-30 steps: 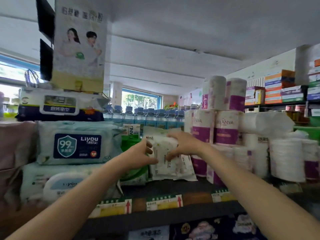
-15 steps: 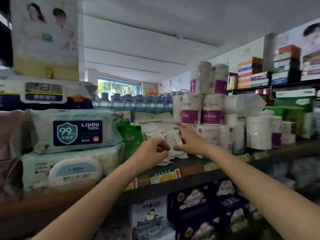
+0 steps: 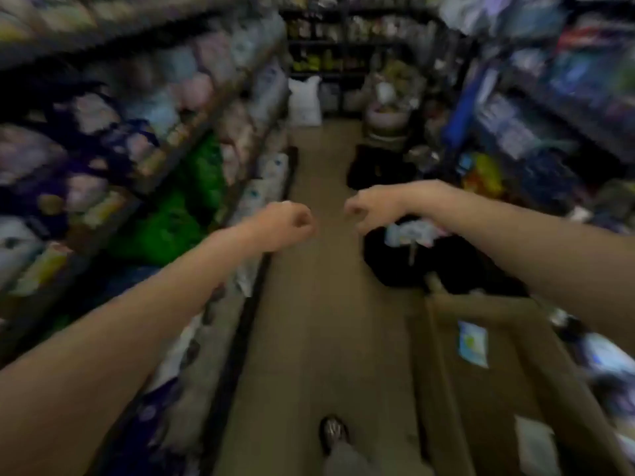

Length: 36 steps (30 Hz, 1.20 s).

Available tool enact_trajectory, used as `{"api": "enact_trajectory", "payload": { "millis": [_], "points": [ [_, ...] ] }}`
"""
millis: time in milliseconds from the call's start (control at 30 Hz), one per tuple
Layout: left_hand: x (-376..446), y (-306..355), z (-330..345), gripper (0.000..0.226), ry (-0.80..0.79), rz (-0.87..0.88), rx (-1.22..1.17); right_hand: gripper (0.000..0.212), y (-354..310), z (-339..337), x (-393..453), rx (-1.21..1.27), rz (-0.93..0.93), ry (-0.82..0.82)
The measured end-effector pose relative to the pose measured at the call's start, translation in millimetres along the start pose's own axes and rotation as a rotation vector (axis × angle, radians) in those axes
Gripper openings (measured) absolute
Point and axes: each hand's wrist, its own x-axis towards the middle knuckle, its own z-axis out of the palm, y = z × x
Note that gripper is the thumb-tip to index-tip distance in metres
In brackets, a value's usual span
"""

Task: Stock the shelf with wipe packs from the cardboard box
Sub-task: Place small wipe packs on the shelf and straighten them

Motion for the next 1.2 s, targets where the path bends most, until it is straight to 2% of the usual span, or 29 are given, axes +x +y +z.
{"api": "enact_trajectory", "payload": {
  "millis": [67, 133, 200, 267, 333, 367, 433, 467, 500, 533, 567, 600, 667, 733, 800, 900, 967, 1000, 1100, 1133, 1200],
  "points": [
    [12, 48, 48, 0.027, -0.112, 0.114, 0.022, 0.034, 53, 45, -46, 0.108, 0.168, -0.073],
    [18, 92, 93, 0.026, -0.203, 0.214, 0.024, 0.039, 97, 86, -89, 0.203, 0.289, -0.056],
    [21, 130, 142, 0.026, -0.313, 0.298, 0.02, 0.033, 133, 134, -131, 0.28, 0.405, -0.065],
    [24, 158, 193, 0.026, -0.425, 0.349, 0.016, 0.019, 156, 188, -164, 0.373, 0.447, -0.117],
    [27, 177, 245, 0.025, -0.493, 0.345, -0.006, 0.015, 179, 253, -181, 0.444, 0.501, -0.227],
    [29, 184, 272, 0.025, -0.52, 0.317, -0.018, 0.019, 186, 287, -190, 0.449, 0.517, -0.306],
    [37, 197, 322, 0.026, -0.568, 0.236, -0.041, 0.061, 241, 411, -187, 0.496, 0.596, -0.4],
    [43, 203, 346, 0.027, -0.6, 0.201, -0.054, 0.08, 265, 470, -189, 0.404, 0.562, -0.445],
    [48, 209, 368, 0.027, -0.627, 0.16, -0.079, 0.092, 275, 515, -191, 0.36, 0.555, -0.452],
    [52, 214, 388, 0.028, -0.634, 0.121, -0.106, 0.086, 278, 539, -192, 0.379, 0.573, -0.498],
    [58, 217, 408, 0.027, -0.63, 0.079, -0.144, 0.068, 275, 538, -192, 0.409, 0.6, -0.545],
    [63, 217, 429, 0.027, -0.622, 0.03, -0.192, 0.057, 267, 528, -191, 0.439, 0.611, -0.511],
    [70, 216, 468, 0.026, -0.582, -0.049, -0.271, 0.063, 272, 534, -181, 0.394, 0.596, -0.412],
    [72, 212, 502, 0.026, -0.584, -0.086, -0.304, 0.067, 283, 572, -171, 0.283, 0.607, -0.397],
    [77, 208, 528, 0.026, -0.597, -0.089, -0.3, 0.071, 292, 599, -161, 0.207, 0.637, -0.454],
    [87, 200, 554, 0.027, -0.567, -0.128, -0.315, 0.084, 304, 620, -147, 0.109, 0.556, -0.507],
    [94, 196, 566, 0.029, -0.543, -0.184, -0.334, 0.09, 308, 628, -140, 0.13, 0.487, -0.527],
    [97, 195, 571, 0.029, -0.543, -0.209, -0.348, 0.082, 310, 630, -136, 0.167, 0.491, -0.546],
    [107, 197, 580, 0.03, -0.6, -0.253, -0.382, 0.021, 318, 613, -119, 0.361, 0.515, -0.466],
    [111, 199, 582, 0.036, -0.634, -0.252, -0.384, 0.014, 324, 601, -109, 0.399, 0.521, -0.43],
    [118, 204, 584, 0.051, -0.69, -0.244, -0.369, 0.016, 337, 578, -88, 0.441, 0.495, -0.406]
  ]
}}
